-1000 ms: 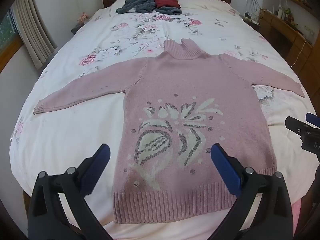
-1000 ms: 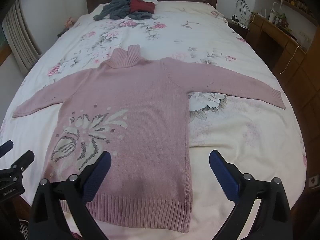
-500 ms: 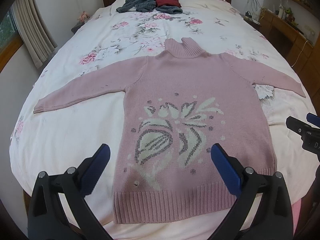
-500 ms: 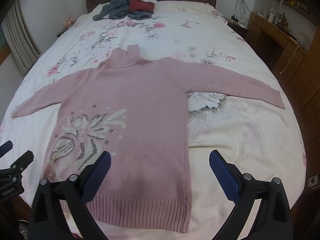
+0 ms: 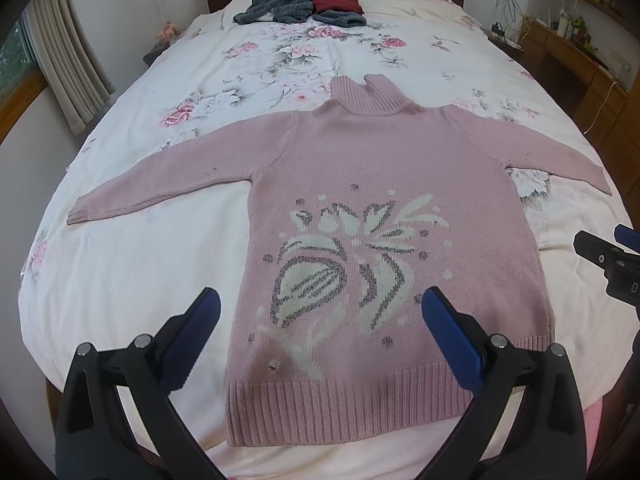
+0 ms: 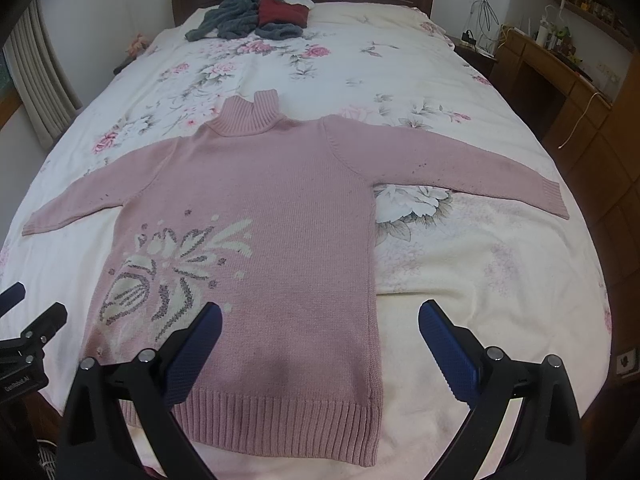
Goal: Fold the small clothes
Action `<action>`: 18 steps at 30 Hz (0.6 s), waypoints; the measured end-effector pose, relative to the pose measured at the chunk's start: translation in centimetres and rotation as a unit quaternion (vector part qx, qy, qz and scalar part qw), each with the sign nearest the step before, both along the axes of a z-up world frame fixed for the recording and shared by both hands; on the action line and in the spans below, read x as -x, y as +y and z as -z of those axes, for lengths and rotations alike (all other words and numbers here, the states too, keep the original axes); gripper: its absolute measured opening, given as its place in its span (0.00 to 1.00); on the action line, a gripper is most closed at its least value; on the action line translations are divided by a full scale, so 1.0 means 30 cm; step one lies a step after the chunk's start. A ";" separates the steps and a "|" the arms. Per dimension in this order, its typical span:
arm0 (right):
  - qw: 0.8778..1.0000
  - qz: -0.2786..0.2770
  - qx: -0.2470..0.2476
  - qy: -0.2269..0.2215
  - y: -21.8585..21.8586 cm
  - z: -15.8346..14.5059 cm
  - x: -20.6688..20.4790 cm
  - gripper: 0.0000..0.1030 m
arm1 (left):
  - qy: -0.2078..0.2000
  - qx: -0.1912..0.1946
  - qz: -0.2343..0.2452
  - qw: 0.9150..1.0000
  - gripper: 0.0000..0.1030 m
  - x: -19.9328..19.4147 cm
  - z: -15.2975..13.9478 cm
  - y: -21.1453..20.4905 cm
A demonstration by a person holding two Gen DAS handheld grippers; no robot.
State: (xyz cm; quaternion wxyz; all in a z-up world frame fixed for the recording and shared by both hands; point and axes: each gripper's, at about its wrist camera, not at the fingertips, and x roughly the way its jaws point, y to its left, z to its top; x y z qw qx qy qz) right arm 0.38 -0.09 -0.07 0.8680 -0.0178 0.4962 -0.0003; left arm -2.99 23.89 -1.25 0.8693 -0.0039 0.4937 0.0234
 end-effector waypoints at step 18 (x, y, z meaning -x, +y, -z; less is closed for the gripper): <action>1.000 0.007 -0.001 0.004 -0.024 0.012 0.001 0.96 | 0.006 -0.004 -0.001 1.000 0.97 -0.003 0.017 0.000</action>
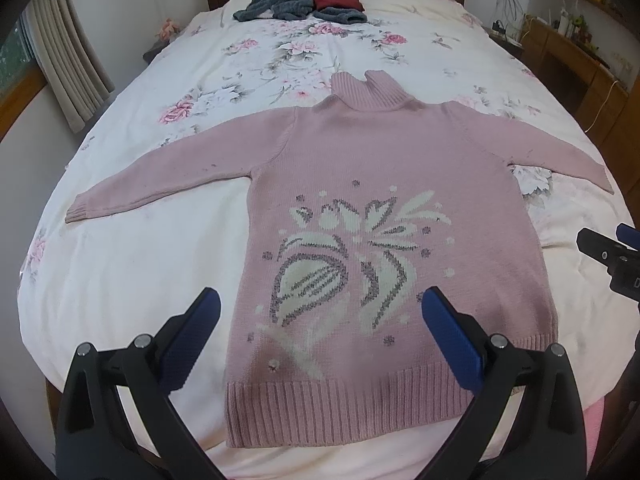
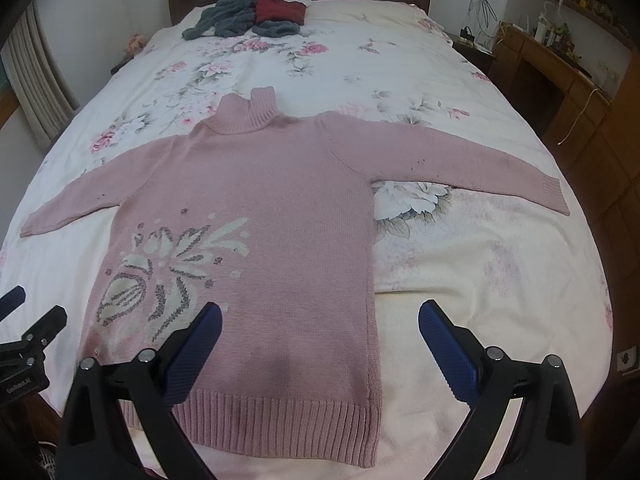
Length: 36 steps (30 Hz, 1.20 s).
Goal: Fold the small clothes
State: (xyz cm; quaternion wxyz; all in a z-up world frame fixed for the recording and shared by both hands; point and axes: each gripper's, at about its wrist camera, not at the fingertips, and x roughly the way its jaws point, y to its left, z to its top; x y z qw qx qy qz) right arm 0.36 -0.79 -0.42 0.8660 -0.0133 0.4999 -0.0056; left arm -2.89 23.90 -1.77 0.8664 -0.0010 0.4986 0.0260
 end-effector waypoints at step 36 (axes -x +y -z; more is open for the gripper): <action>0.927 0.326 -0.140 0.126 -1.618 0.479 -0.703 0.80 | 0.007 0.024 0.040 0.999 0.97 -0.940 0.209 -0.622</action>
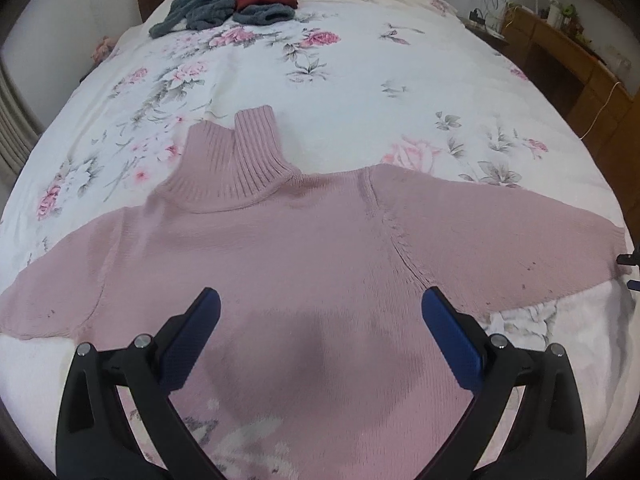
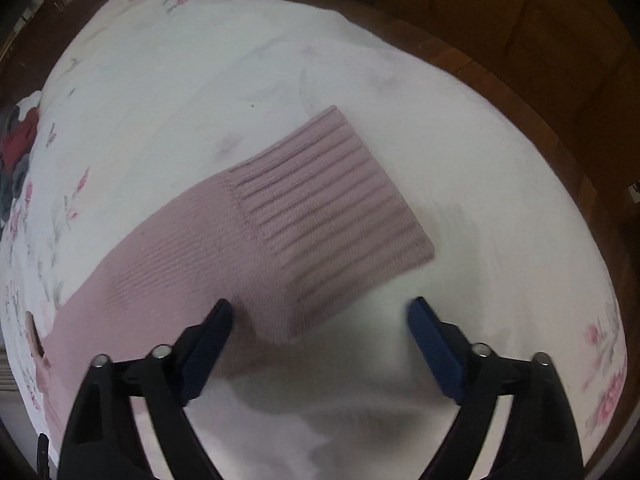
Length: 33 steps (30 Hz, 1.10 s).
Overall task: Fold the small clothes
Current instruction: 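Grasp the ribbed cuff of one sweater sleeve with the right tool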
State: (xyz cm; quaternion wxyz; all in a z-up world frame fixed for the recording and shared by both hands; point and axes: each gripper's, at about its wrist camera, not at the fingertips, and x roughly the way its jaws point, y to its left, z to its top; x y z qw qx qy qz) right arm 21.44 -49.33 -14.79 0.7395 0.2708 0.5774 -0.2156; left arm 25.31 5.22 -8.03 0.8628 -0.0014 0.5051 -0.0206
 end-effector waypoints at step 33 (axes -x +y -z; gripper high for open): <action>0.929 -0.284 -0.145 -0.186 1.110 -0.321 -0.202 0.05 | 0.035 0.024 -0.070 0.997 0.97 0.108 0.012 0.451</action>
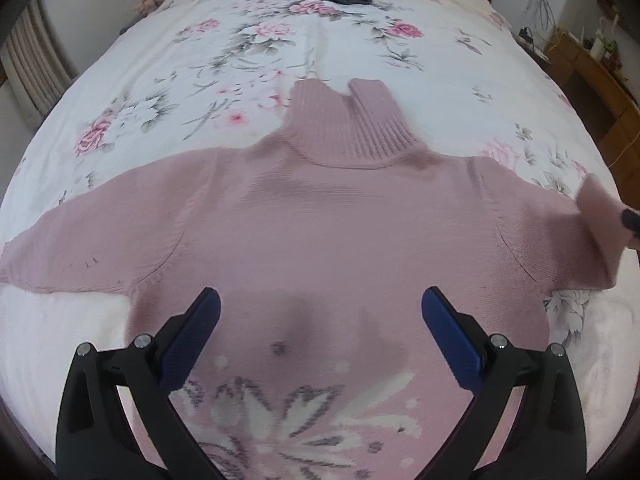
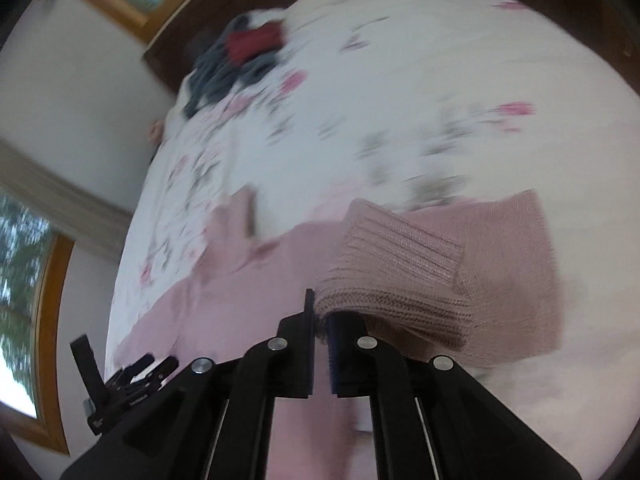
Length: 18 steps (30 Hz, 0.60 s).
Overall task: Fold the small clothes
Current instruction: 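Grasp the ribbed cuff of one sweater sleeve with the right tool, then carry the cuff across the sweater body and release it with the right tool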
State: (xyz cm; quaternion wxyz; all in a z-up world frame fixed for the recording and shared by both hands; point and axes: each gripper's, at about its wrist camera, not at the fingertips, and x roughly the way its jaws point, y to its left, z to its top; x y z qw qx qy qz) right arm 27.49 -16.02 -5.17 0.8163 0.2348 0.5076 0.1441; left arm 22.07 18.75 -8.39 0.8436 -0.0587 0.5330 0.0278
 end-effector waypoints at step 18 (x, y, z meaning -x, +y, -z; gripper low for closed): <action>0.988 -0.124 0.050 0.075 0.450 0.352 0.044 0.11 | 0.016 0.048 0.022 0.998 0.96 -0.031 0.008 0.012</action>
